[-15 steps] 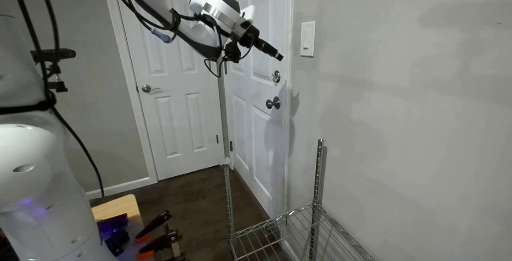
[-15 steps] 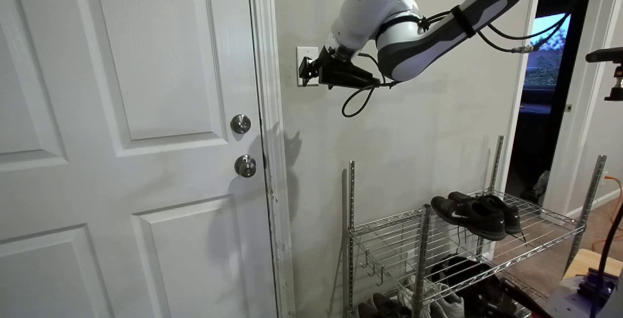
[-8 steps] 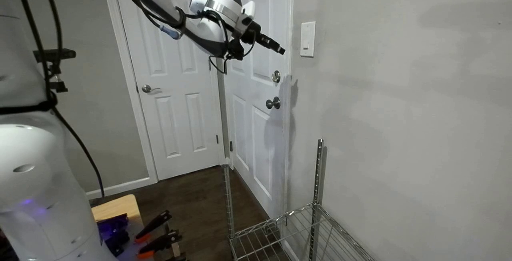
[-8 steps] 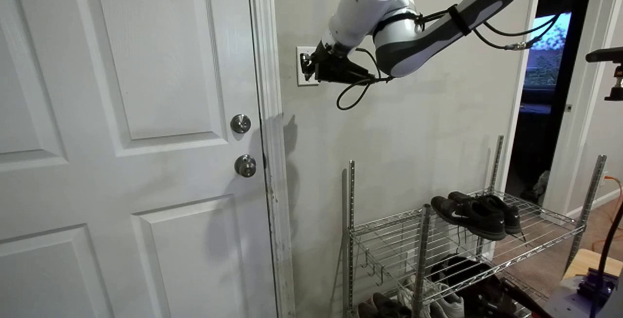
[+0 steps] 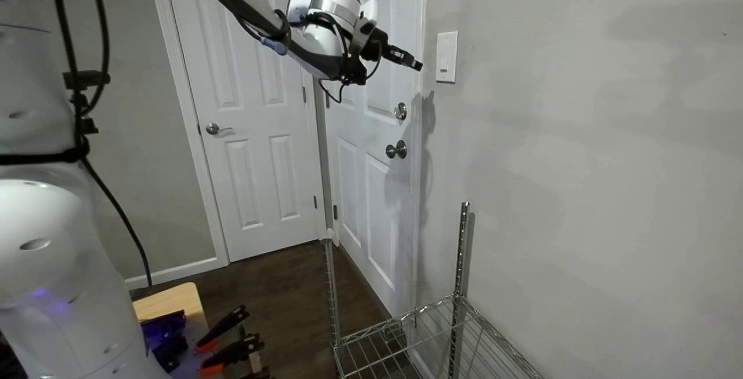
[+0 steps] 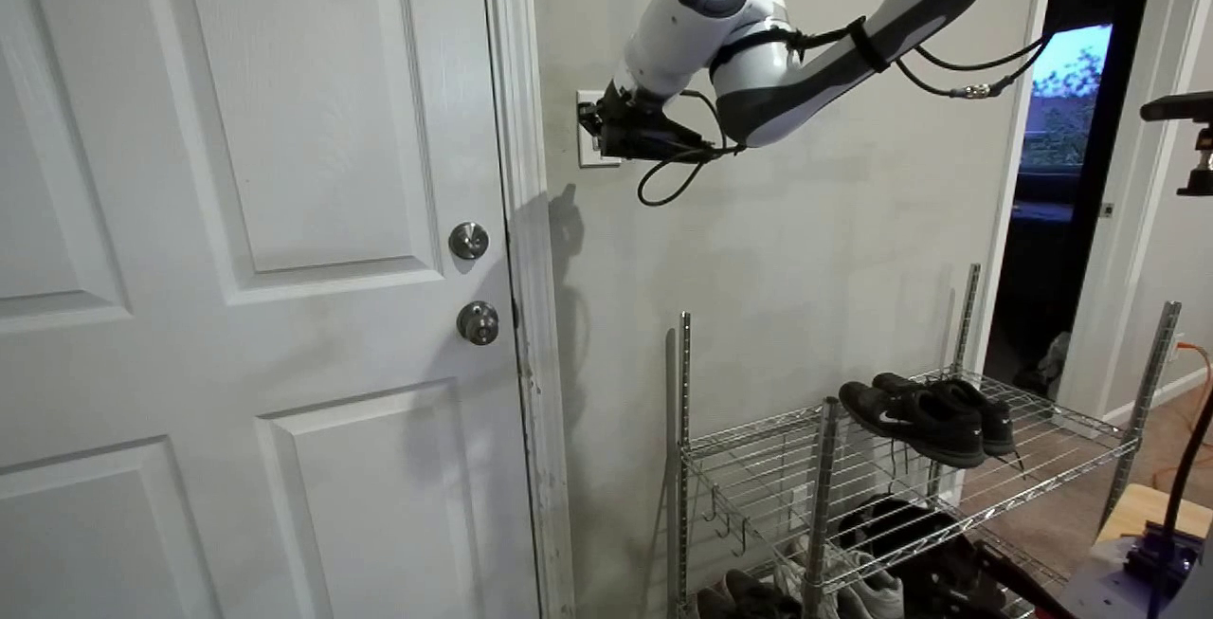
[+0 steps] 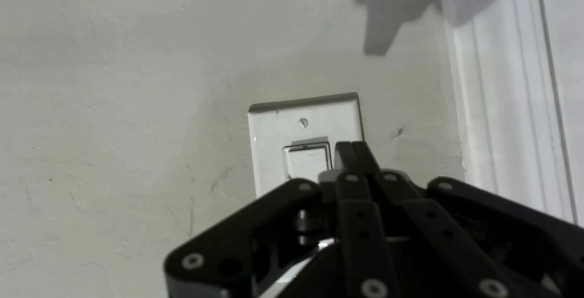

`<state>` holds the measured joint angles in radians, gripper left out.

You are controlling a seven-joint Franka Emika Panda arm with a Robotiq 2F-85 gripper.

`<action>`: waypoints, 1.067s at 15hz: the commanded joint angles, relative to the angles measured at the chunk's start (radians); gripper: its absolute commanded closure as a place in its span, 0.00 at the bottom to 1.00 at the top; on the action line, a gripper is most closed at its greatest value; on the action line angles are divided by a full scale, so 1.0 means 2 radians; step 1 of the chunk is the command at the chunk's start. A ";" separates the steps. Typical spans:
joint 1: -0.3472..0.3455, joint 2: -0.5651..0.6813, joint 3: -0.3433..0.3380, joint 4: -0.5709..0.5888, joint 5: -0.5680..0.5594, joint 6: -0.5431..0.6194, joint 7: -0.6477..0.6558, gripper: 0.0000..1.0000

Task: Flip the switch on the wall

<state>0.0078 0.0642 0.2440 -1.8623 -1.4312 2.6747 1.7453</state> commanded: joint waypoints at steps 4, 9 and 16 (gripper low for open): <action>0.003 0.038 -0.002 0.039 -0.022 -0.036 0.026 0.97; 0.005 0.055 -0.004 0.066 -0.060 -0.046 0.055 0.98; 0.006 0.081 -0.003 0.091 -0.072 -0.069 0.059 0.98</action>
<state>0.0104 0.1977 0.2409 -1.7123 -1.5411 2.5603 1.8249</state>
